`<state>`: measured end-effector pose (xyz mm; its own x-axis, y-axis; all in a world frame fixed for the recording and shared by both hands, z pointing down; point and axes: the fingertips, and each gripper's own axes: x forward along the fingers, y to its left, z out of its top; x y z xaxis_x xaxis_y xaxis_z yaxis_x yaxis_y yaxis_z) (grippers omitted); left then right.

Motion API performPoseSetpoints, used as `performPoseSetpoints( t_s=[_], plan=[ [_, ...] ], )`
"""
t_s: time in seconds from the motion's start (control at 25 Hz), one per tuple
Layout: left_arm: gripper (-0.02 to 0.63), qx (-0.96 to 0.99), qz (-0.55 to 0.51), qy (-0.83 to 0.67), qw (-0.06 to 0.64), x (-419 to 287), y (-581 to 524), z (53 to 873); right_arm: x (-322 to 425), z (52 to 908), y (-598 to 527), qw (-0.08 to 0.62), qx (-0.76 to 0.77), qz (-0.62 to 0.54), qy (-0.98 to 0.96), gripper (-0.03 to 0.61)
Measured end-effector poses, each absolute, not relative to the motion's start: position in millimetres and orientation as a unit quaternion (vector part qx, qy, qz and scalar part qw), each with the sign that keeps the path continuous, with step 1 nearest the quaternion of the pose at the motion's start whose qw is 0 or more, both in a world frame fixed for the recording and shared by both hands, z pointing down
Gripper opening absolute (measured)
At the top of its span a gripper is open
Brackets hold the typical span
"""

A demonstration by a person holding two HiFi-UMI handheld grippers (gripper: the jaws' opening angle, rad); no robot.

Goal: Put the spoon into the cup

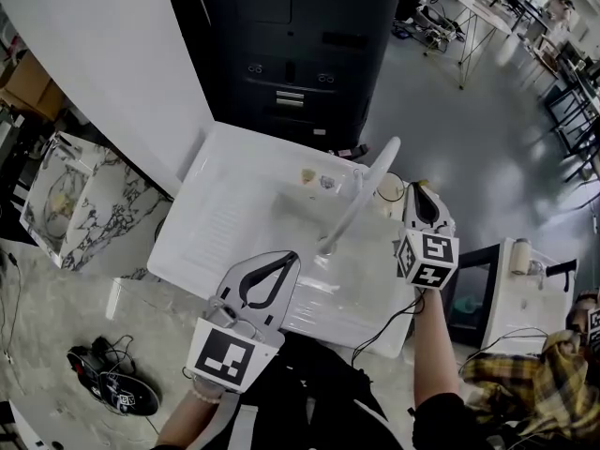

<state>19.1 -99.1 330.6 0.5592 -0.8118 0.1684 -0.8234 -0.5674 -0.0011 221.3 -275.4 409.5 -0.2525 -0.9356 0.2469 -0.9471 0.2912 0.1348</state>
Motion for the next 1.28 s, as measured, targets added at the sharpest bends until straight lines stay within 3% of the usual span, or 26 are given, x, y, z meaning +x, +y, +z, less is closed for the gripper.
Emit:
performPoseSetpoints(
  t_s=[0.48, 1.28],
  plan=[
    [-0.003, 0.881, 0.077, -0.464, 0.052, 18.8, -98.6, 335.7, 215.3, 464.4, -287.4, 0.226, 0.575, 0.027, -0.786, 0.008],
    [-0.003, 0.880, 0.078, -0.465, 0.051, 10.8, -99.7, 335.0, 215.7, 511.4, -292.4, 0.271, 0.572, 0.064, -0.771, 0.009]
  ],
)
